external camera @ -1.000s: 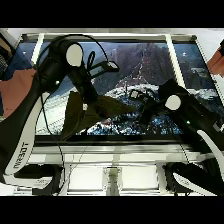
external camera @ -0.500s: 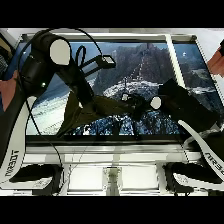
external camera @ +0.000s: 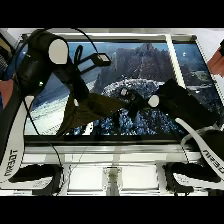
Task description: Fold the clothes and pants, and hang the long-sleeved shirts on hangers.
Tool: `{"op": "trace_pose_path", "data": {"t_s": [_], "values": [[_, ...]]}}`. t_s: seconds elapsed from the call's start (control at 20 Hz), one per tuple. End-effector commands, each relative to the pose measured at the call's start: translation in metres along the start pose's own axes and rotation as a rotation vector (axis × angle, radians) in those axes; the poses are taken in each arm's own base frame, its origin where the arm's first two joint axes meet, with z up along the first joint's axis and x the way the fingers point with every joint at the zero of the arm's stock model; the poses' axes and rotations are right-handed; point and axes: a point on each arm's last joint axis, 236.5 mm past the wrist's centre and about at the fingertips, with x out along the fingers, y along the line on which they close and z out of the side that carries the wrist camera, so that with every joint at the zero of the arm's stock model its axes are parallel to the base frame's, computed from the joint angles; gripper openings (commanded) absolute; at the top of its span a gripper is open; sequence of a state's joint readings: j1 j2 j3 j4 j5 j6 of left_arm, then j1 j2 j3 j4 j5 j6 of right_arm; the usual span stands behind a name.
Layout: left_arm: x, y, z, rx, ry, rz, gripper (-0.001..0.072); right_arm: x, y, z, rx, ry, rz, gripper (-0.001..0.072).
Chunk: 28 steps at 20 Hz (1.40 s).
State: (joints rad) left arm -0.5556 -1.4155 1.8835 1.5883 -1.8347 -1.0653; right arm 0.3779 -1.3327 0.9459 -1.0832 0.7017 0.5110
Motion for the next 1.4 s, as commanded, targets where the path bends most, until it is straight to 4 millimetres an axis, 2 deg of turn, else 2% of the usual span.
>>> {"op": "trace_pose_path", "data": {"t_s": [0.0, 0.1, 0.2, 0.3, 0.4, 0.5, 0.6, 0.7, 0.85, 1.05, 1.15, 1.25, 1.35], "values": [[-0.006, 0.072, 0.003, -0.111, -0.098, 0.184, 0.0033, -0.073, -0.047, 0.038, 0.098, -0.096, -0.131, 0.002], [-0.016, 0.125, 0.002, -0.221, -0.203, 0.289, 0.0033, -0.143, -0.083, 0.073, 0.084, -0.192, -0.274, 0.0019], [-0.027, 0.165, -0.005, -0.283, -0.273, 0.374, 0.0033, -0.197, -0.097, 0.103, 0.059, -0.269, -0.347, 0.0018], [-0.036, 0.185, -0.009, -0.311, -0.316, 0.423, 0.0033, -0.229, -0.1, 0.128, 0.034, -0.314, -0.369, 0.0017], [-0.047, 0.192, -0.01, -0.311, -0.346, 0.458, 0.0033, -0.243, -0.098, 0.136, 0.023, -0.322, -0.376, 0.0017], [-0.063, 0.192, -0.012, -0.276, -0.368, 0.493, 0.0033, -0.243, -0.09, 0.125, 0.013, -0.259, -0.342, 0.0017], [-0.077, 0.187, -0.014, -0.239, -0.38, 0.509, 0.0033, -0.233, -0.07, 0.105, 0.016, -0.166, -0.252, 0.0018], [-0.076, 0.171, -0.023, -0.242, -0.346, 0.46, 0.0033, -0.223, -0.043, 0.08, 0.055, -0.063, -0.13, 0.0017], [-0.047, 0.139, -0.057, -0.303, -0.18, 0.309, 0.0033, -0.212, 0.0, 0.043, 0.142, 0.108, 0.071, 0.0018], [0.019, 0.081, -0.094, -0.389, 0.054, 0.042, 0.0034, -0.193, 0.048, 0.038, 0.231, 0.113, 0.299, 0.0017], [0.05, 0.052, -0.124, -0.42, 0.208, -0.07, 0.0034, -0.175, 0.077, 0.024, 0.269, 0.162, 0.407, 0.0017], [0.07, 0.025, -0.15, -0.47, 0.324, -0.166, 0.0033, -0.16, 0.101, 0.007, 0.28, 0.225, 0.479, 0.0018], [0.084, 0.005, -0.158, -0.513, 0.341, -0.265, 0.0033, -0.144, 0.118, -0.003, 0.294, 0.25, 0.517, 0.0018]]}}
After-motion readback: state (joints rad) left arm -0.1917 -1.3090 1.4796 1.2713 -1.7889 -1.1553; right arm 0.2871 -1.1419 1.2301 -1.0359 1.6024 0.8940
